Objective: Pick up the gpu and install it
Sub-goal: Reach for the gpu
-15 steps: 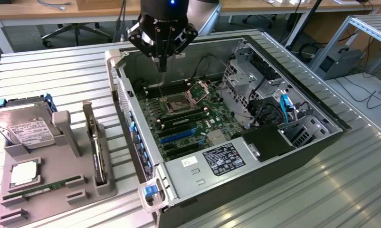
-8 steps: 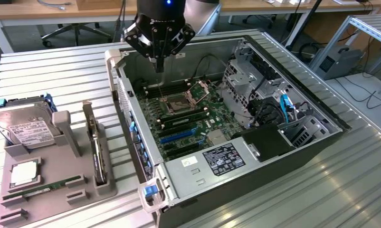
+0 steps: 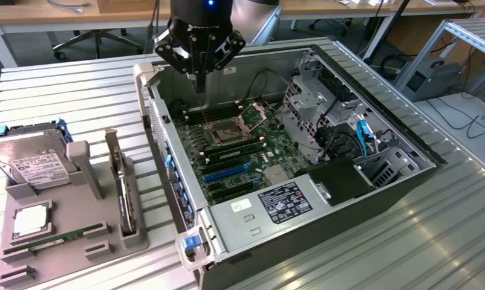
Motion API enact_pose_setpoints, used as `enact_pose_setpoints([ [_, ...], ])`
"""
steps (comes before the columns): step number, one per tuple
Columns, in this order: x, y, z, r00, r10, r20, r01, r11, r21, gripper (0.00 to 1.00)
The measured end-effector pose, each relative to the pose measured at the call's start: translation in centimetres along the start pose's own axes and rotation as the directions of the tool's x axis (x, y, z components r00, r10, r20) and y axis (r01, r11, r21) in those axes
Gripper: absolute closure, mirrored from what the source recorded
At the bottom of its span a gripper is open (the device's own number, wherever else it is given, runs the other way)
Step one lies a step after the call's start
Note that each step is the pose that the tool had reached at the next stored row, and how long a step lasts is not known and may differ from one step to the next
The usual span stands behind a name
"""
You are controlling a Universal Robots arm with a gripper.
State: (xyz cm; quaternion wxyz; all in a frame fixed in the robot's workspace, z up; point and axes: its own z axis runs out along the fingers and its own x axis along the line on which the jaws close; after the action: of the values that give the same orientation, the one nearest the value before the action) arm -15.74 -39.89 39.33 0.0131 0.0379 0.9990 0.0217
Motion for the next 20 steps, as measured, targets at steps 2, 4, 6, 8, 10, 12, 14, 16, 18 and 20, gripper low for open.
enact_pose_setpoints([
  [2,0.12,-0.01,-0.01,1.0,0.0,-0.0001,0.0,1.0,0.0001,0.89],
  [4,0.23,-0.02,-0.01,1.0,0.0,0.0,0.0,1.0,0.0,0.89],
  [6,0.33,-0.02,-0.02,1.0,0.0,-0.0001,0.0,1.0,0.0001,0.89],
  [8,0.4,-0.03,-0.01,1.0,0.0,0.0,0.0,1.0,0.0,0.89],
  [10,0.48,-0.04,-0.02,1.0,0.0,0.0,0.0,1.0,0.0001,0.89],
  [12,0.56,-0.04,-0.02,1.0,0.0,0.0,0.0,1.0,0.0001,0.89],
  [14,0.64,-0.05,-0.02,1.0,0.0,0.0,0.0,1.0,0.0001,0.89],
  [16,0.72,-0.05,-0.02,1.0,0.0,0.0,0.0,1.0,0.0001,0.89],
  [18,0.79,-0.06,-0.02,1.0,0.0,0.0,0.0,1.0,0.0,0.89],
  [20,0.86,-0.06,-0.03,1.0,0.0,0.0,0.0,1.0,0.0001,0.89],
])
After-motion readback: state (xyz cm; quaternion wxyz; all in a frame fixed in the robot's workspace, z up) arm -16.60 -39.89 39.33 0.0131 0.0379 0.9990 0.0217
